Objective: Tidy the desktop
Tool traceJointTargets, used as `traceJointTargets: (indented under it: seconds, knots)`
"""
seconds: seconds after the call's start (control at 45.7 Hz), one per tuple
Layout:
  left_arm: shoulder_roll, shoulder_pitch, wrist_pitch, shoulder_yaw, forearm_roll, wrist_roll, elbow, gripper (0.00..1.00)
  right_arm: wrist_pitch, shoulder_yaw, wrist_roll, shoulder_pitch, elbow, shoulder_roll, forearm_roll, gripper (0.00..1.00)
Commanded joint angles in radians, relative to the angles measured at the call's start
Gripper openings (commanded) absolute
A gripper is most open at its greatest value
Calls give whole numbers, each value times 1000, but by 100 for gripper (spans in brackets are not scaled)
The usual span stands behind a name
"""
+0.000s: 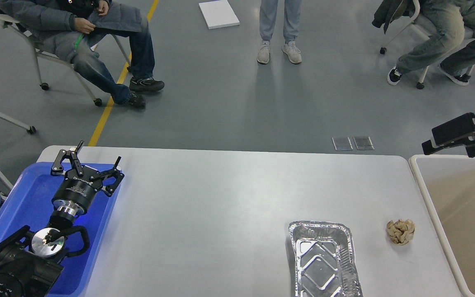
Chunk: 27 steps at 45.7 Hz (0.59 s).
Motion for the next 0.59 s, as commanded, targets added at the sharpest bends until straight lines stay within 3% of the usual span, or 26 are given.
traceJointTargets:
  seconds: [0.0,0.569]
  knots:
    - [0,0,0,1,1,0,0,100,0,-10,-1,-18,-2,21,-12,100]
    - [0,0,0,1,1,0,0,100,0,-242,-3,-10,0,113,-1,100]
